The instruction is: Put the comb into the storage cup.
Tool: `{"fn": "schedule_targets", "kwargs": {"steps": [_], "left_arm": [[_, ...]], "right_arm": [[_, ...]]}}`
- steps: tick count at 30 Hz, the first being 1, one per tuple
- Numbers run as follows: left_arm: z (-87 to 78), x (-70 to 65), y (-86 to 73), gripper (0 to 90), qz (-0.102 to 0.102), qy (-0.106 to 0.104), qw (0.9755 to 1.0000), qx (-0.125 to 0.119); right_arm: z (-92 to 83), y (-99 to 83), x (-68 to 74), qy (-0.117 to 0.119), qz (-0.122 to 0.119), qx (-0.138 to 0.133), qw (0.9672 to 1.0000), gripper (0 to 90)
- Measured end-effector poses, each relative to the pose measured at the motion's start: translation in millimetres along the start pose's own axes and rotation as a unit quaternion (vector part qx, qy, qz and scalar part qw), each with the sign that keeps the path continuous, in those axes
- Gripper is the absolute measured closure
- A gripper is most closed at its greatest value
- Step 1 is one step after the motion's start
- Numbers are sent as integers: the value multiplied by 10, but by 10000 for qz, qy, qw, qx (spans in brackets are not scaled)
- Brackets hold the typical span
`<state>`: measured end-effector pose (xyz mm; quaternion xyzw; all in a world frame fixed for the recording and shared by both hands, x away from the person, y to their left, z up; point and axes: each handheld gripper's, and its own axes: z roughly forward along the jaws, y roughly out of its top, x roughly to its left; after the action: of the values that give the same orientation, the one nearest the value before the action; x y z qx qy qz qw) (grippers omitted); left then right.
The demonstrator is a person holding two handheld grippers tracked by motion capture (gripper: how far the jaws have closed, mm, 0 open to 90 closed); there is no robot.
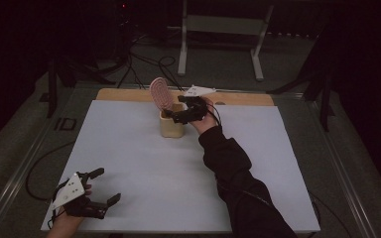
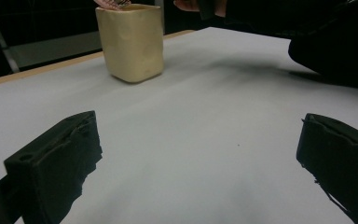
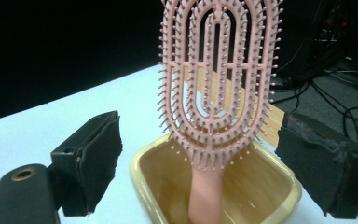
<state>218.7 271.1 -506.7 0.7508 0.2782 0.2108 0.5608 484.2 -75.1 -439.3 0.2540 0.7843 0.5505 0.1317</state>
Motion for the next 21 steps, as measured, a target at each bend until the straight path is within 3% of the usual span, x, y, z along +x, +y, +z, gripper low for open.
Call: {"fn": "schedule_targets", "kwargs": {"steps": [8, 21], "left_arm": [[-6, 1, 5, 0, 10, 2, 10000, -21], [-23, -8, -2, 0, 4, 17, 10000, -1]], "right_arm": [[3, 60, 71, 2, -124, 166, 9998, 104], [-66, 84, 81, 8, -77, 179, 9998, 103]]}}
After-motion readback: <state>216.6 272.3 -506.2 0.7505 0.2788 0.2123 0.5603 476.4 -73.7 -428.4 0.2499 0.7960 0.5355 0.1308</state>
